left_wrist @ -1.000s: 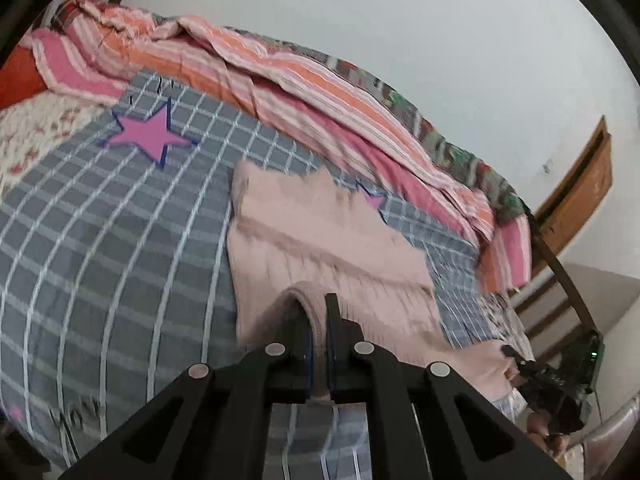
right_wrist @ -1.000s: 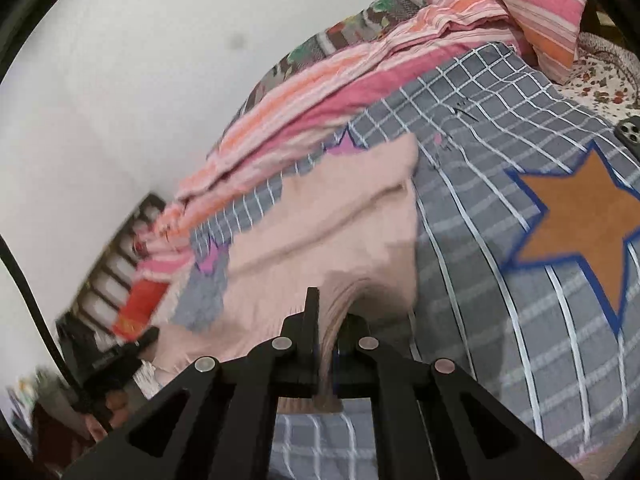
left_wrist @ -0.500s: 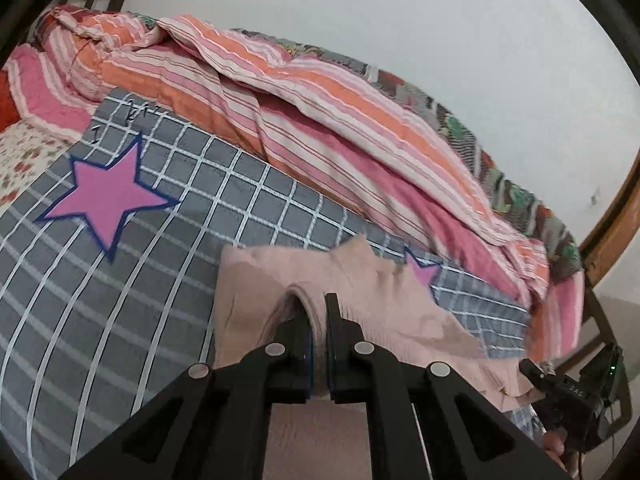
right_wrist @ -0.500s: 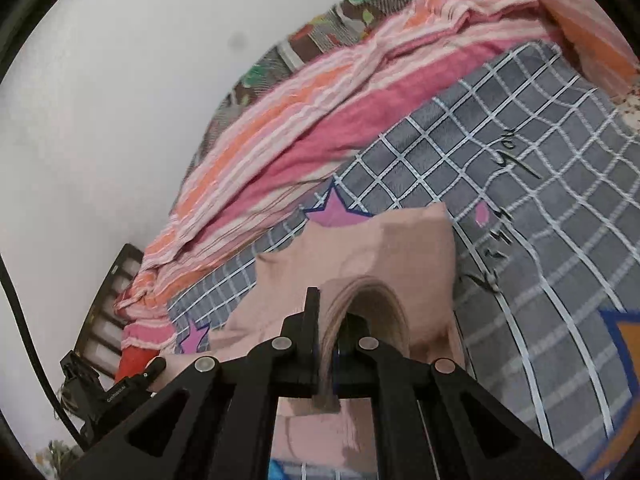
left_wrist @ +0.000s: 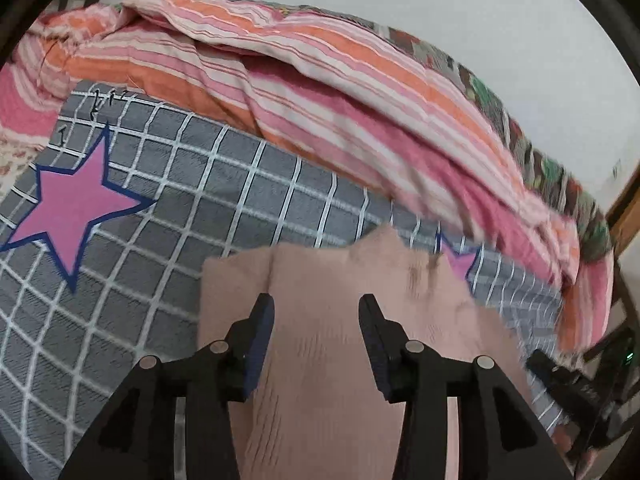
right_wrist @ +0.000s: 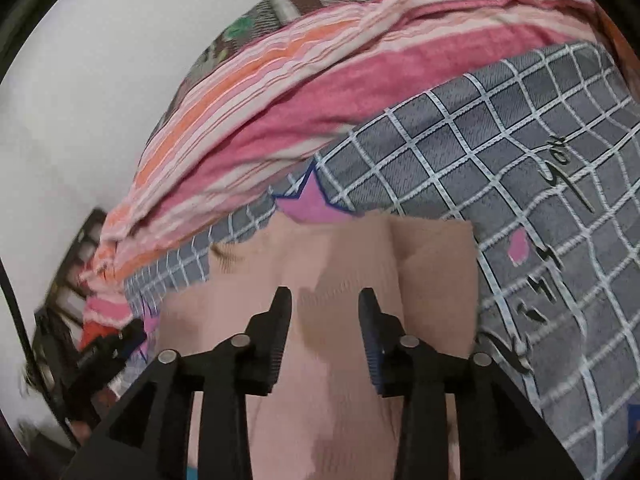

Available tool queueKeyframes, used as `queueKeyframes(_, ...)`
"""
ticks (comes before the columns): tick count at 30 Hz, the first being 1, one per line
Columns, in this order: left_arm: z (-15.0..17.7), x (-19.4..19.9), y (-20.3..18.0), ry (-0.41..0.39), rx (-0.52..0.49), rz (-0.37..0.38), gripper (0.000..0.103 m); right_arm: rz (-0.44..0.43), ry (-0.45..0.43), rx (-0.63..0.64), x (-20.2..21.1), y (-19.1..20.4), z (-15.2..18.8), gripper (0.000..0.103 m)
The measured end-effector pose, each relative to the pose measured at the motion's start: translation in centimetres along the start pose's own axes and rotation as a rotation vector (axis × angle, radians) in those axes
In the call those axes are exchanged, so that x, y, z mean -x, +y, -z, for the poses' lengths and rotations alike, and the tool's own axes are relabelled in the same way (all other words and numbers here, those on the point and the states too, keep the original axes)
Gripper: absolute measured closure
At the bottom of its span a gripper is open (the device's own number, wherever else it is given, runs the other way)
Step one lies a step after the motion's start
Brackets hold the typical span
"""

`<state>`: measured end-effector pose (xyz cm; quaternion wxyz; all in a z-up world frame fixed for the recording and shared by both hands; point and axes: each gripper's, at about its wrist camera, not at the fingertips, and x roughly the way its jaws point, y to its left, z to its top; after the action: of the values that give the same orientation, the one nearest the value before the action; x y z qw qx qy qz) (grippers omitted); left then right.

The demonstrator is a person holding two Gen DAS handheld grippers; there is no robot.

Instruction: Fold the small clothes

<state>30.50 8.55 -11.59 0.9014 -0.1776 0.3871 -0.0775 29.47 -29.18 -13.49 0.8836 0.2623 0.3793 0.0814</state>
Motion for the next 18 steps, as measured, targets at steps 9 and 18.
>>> queueKeyframes(9,7.6,5.9,1.9,-0.014,-0.08,0.002,0.04,0.089,-0.009,0.205,7.1,-0.2,7.2,0.051)
queueKeyframes(18,12.9,6.4,5.0,0.049,0.084,0.109,0.041,0.054,0.087,0.091,7.5,-3.6,11.7,0.046)
